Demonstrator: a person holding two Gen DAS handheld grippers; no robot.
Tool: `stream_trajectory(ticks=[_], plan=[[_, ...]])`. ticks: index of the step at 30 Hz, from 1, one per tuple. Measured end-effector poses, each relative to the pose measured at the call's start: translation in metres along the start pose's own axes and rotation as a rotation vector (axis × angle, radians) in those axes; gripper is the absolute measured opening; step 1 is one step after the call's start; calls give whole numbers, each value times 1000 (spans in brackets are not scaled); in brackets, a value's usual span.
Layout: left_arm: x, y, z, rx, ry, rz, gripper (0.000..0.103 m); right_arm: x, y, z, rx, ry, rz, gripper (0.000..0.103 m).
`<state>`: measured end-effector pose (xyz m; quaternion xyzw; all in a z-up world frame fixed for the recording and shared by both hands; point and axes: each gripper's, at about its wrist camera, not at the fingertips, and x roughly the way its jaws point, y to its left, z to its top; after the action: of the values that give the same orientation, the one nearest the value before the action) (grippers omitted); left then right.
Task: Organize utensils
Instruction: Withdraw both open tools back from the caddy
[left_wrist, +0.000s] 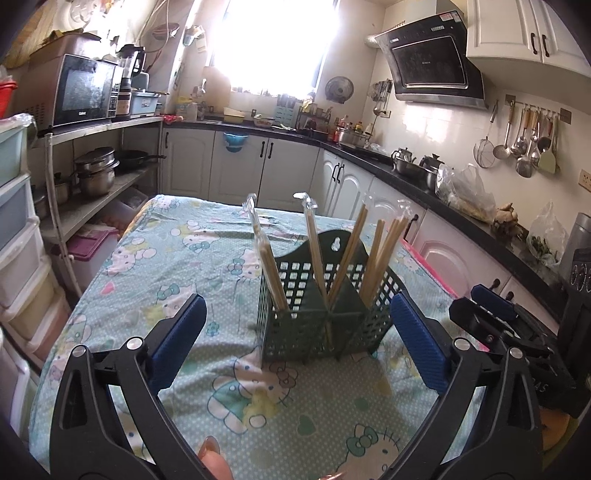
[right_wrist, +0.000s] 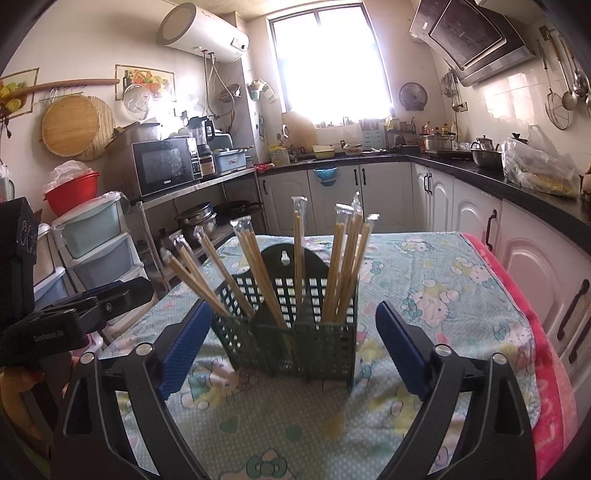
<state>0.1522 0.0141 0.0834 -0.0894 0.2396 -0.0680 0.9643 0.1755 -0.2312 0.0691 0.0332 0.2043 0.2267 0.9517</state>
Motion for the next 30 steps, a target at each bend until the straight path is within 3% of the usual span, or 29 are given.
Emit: stream_trajectory(ticks=[15, 23, 30], plan=[[-6, -2, -49, 18, 48, 19, 92, -24, -2, -49, -15, 58, -26, 95], [-9, 1, -65, 3, 29, 31, 92, -23, -4, -76, -11, 93, -32, 96], [-11, -1, -81, 14, 7, 42, 92, -27, -7, -92, -2, 64, -44, 96]])
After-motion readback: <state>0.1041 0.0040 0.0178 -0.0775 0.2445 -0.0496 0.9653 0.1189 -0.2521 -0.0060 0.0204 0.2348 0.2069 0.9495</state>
